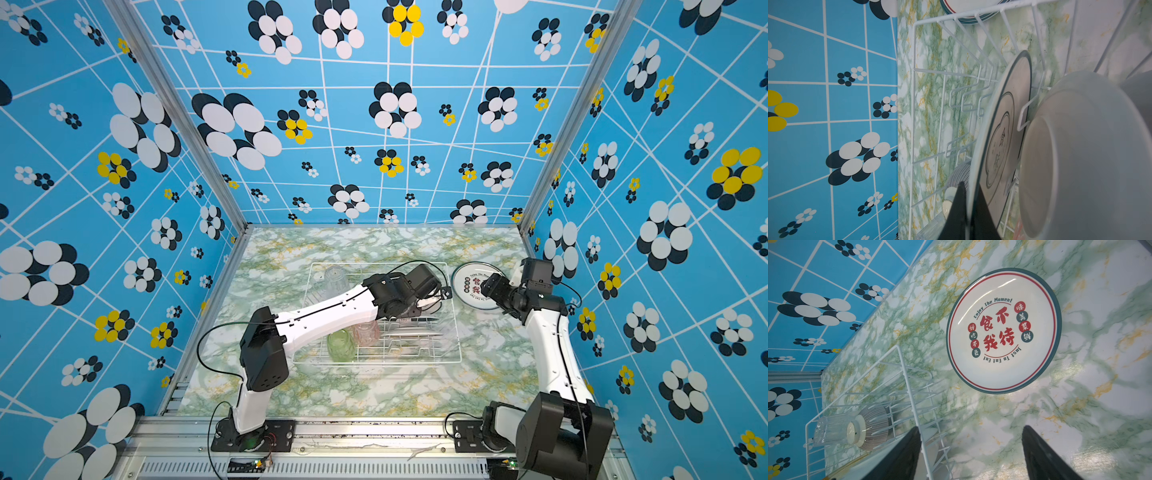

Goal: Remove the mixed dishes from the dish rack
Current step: 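Grip the next plate standing in the rack with the left gripper, then lift the plate out of the rack with the left gripper while the right gripper approaches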

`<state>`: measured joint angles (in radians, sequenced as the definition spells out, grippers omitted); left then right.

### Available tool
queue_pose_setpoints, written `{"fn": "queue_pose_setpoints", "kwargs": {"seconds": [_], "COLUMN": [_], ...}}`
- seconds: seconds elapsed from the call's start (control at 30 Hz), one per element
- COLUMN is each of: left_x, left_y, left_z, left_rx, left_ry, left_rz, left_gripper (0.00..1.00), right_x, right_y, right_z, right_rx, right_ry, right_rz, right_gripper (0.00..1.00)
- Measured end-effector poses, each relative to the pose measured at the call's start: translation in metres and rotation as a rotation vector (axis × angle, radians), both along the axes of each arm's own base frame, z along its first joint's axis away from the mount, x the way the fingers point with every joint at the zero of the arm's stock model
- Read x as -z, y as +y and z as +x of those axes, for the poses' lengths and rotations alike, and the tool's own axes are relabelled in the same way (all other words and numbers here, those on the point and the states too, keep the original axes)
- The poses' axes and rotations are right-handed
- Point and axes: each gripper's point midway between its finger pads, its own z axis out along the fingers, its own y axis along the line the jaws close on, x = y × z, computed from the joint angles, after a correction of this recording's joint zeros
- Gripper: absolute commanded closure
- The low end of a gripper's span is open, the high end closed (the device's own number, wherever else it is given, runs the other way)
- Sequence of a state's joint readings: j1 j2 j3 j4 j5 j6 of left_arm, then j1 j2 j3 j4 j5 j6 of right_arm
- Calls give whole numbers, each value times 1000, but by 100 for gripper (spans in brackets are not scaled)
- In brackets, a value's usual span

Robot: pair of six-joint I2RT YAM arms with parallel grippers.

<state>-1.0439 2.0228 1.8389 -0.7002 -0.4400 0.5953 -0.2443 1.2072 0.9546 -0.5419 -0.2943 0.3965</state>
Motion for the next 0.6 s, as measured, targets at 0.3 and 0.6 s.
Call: {"fn": "queue_pose_setpoints", "kwargs": {"seconds": [0.3,0.6], "left_x": [-28,-123], "left_y": [6,24], "left_z": [-5,-7], "left_rx": [-4,-69], "left_ry": [-46,-163], "left_rz": [-69,-285], "left_gripper": [100,100], "right_x": [-2,-4], "right_y": [1,5], "right_z": [1,2], "right_rx": [3,-14], "right_ry": [-14,-30], "right_rz": [4,21], "right_gripper": [22,22]}}
